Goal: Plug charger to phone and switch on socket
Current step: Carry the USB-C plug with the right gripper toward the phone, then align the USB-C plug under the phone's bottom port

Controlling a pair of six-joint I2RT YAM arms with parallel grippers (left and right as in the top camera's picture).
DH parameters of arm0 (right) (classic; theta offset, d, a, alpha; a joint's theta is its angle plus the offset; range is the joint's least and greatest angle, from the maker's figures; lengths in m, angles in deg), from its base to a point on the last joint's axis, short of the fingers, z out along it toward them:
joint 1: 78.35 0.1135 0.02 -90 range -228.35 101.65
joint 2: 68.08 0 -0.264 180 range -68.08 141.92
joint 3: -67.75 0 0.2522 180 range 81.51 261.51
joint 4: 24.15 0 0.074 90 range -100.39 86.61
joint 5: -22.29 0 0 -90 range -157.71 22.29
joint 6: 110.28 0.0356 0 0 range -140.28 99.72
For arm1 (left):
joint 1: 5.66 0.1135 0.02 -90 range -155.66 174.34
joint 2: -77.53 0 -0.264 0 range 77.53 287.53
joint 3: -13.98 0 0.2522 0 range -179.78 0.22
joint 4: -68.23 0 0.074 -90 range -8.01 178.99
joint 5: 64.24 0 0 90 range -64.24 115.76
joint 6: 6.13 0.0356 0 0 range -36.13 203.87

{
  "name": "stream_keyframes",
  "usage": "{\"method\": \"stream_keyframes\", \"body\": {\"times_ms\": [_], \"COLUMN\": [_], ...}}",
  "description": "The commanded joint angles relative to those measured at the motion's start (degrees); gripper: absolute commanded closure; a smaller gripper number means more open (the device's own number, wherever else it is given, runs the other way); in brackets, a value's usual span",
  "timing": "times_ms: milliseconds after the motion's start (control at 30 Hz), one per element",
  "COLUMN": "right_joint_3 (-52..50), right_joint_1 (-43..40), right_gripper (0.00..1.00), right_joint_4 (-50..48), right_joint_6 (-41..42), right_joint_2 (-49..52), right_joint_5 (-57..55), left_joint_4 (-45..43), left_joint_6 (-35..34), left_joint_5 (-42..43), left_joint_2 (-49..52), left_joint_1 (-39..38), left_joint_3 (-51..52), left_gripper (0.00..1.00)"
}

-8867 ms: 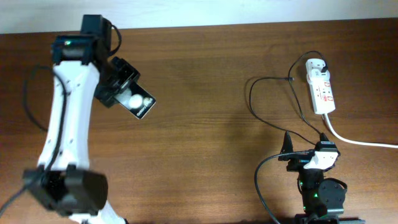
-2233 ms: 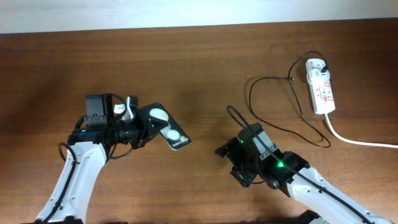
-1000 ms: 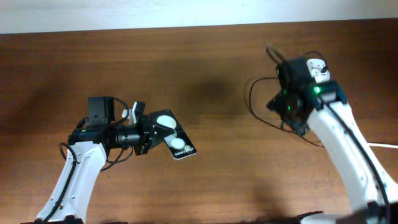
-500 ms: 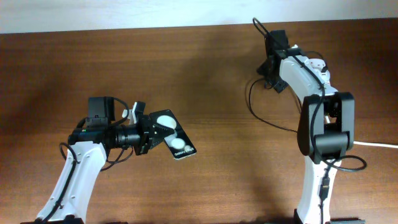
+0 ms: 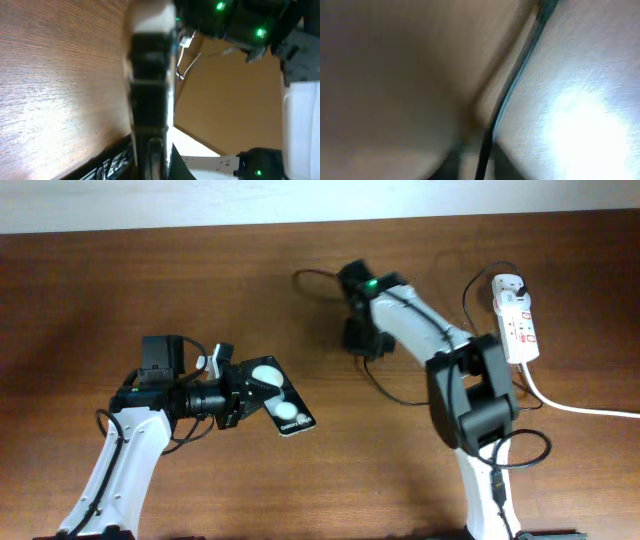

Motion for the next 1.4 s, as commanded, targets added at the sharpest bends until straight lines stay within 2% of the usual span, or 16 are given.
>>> {"method": "stream_keyframes", "body": {"times_ms": [0,67,167,267,300,467,700,800,833,900,1000,1067,1133,1200,1300,1367], "right_joint_3": [-1.4,-1.4,-1.4,-1.4,-1.4,-1.4,-1.4,-1.4,-1.4,-1.2,-1.2,-1.2,-1.2,-1.2,-3.0,-9.5], "right_joint_1": [4.8,4.2,0.3,-6.1,-8.4,-7.3,-7.3,-7.3,-7.3,-7.4,-7.6,-8.2,-8.5,-8.5,-8.4,-8.4], "right_gripper": [0.27,0.05,0.04,0.24,0.38,0.47,0.72,0.87,0.96,0.96,0.96,0.96,0.96,0.96,0.96,0.96], "right_joint_4": [0.6,-0.9,-5.8,-10.6,-11.0,-9.2,-13.0,-12.5,-11.8,-11.1,-5.4,2.8,10.7,18.1,24.9,25.0], "right_joint_6": [-0.6,-0.6,-0.6,-0.4,0.1,1.5,2.3,2.6,2.6,1.9,-0.7,-9.9,-14.2,-18.5,-18.9,-18.8], "right_joint_2": [1.6,1.6,1.6,1.6,1.7,3.4,4.2,4.2,4.2,3.4,-5.4,-17.0,-27.0,-37.6,-49.3,-58.2], "right_joint_5": [-9.9,-23.1,-24.2,-13.4,-7.0,-4.3,-4.2,-4.2,-4.2,-4.1,-2.8,8.5,11.9,15.8,16.9,17.7], "left_joint_4": [-0.3,-0.3,-0.3,-0.3,-0.3,-0.3,-0.2,-0.2,-0.2,-0.2,-0.3,-1.1,-4.8,-12.7,-21.7,-33.0], "left_joint_6": [0.9,0.9,0.9,0.9,0.9,0.9,0.9,0.9,0.9,0.9,0.9,1.0,5.3,5.2,0.2,-7.3], "left_joint_5": [1.6,0.9,0.6,0.6,0.6,0.6,0.7,0.7,0.7,0.0,-0.7,-1.0,3.4,8.5,12.6,16.3], "left_joint_2": [-0.2,-0.2,-0.2,-0.2,-0.2,-0.2,-0.2,-0.2,-0.2,-0.2,-0.2,-0.2,-0.2,-0.1,2.7,7.0], "left_joint_1": [0.2,0.2,0.2,0.2,0.2,0.2,0.2,0.2,0.2,0.2,0.2,0.2,0.1,0.1,0.1,0.1], "left_joint_3": [-0.3,-0.3,-0.3,-0.3,-0.3,-0.3,-0.3,-0.3,-0.3,-0.3,-0.3,-0.3,-0.3,-0.3,-0.3,-0.3], "left_gripper": [1.0,1.0,1.0,1.0,1.0,1.0,1.0,1.0,1.0,1.0,1.0,1.0,1.0,1.0,1.0,1.0]}}
